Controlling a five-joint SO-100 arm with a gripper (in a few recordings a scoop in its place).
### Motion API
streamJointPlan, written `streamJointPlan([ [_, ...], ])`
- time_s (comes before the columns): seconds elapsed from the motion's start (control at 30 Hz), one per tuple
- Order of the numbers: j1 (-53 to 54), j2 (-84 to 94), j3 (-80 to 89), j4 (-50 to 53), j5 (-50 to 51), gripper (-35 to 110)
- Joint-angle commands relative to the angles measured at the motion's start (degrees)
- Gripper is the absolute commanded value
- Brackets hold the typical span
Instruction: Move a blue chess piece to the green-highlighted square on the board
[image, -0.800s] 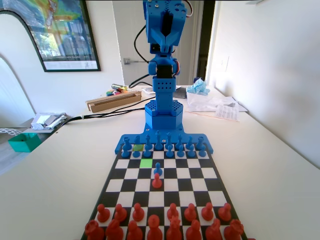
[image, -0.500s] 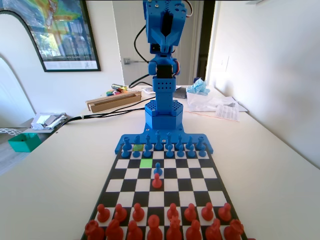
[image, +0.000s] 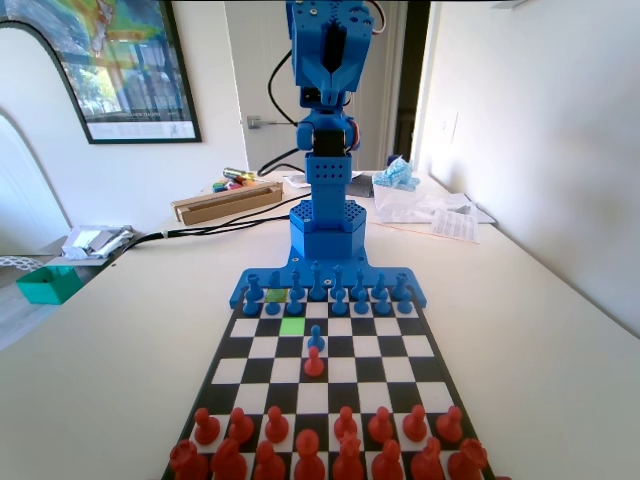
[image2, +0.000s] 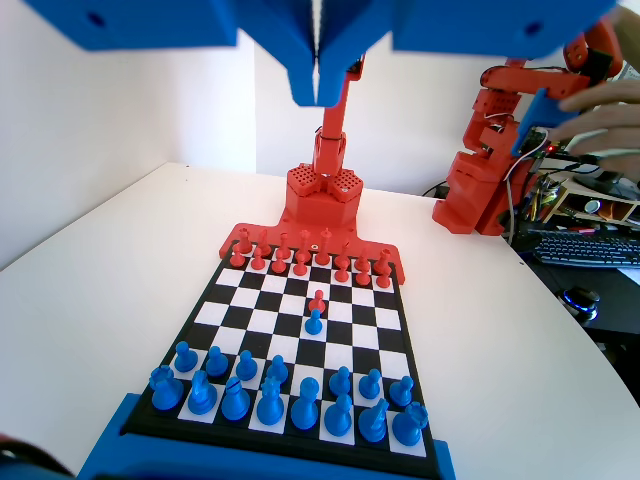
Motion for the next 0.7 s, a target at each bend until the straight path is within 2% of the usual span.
streamJointPlan([
  [0.0, 0.44, 1.14, -0.44, -1.05, -0.18, 1],
  [0.67, -1.23, -0.70, -1.58, -0.79, 1.14, 1],
])
